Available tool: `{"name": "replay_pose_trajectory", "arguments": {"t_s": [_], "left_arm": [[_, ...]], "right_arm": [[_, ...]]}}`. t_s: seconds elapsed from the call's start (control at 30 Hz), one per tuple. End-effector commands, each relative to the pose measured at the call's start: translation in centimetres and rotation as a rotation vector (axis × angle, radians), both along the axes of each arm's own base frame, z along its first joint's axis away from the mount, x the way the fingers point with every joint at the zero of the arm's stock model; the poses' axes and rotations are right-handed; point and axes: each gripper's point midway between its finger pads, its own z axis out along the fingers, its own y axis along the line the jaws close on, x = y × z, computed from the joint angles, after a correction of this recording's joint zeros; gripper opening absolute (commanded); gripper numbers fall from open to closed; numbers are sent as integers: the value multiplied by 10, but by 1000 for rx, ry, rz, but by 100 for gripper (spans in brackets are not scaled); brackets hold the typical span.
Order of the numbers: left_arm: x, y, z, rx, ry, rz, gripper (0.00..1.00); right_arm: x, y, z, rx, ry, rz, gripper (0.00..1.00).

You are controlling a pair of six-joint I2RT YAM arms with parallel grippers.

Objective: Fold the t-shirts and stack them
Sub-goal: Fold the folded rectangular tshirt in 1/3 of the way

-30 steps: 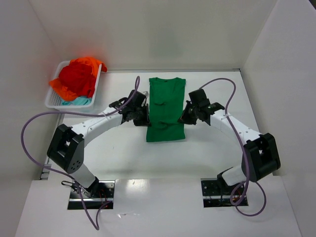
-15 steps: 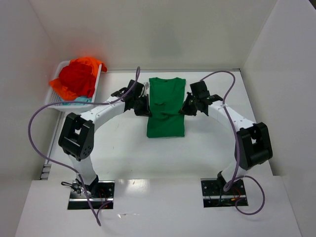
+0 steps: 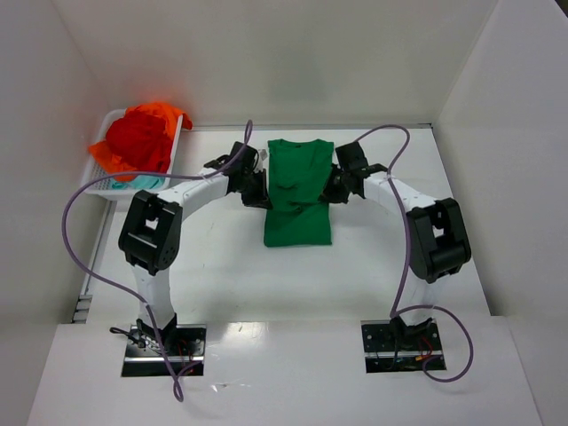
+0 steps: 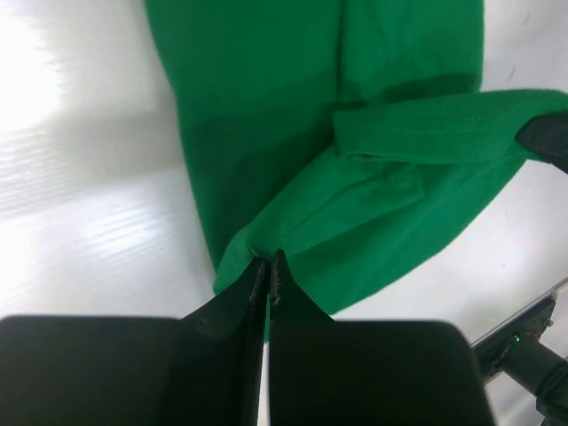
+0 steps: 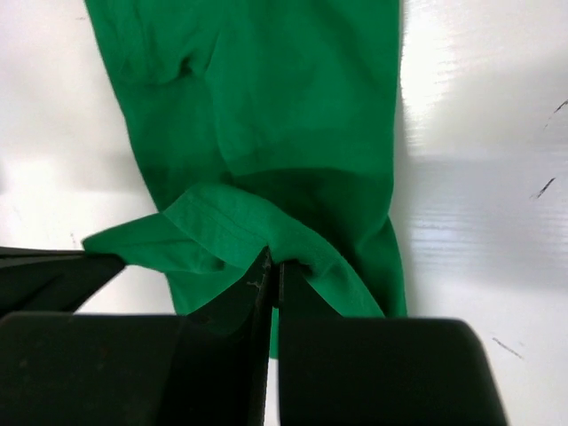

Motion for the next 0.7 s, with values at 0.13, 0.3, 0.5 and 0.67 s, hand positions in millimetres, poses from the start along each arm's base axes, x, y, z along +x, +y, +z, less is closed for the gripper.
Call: {"name": "replay_pose_trajectory", "arguments": {"t_s": [0.13,0.3,0.5,0.67], "left_arm": [[39,6,8,-30,-70,-8,0],[49,-2,10,-72,-70,-28,0],[54,-3,-5,-86,-41,-35,0],[55,-4,-12,-83,-31,-34,8]], "right_arm": [[32,-3,11,1,-91,4,2],[46,-9,16,6,-112,-16,2],[59,-6,15,4,-127,-10,2],[63,-4,3,-2,-106,-9,7]]}}
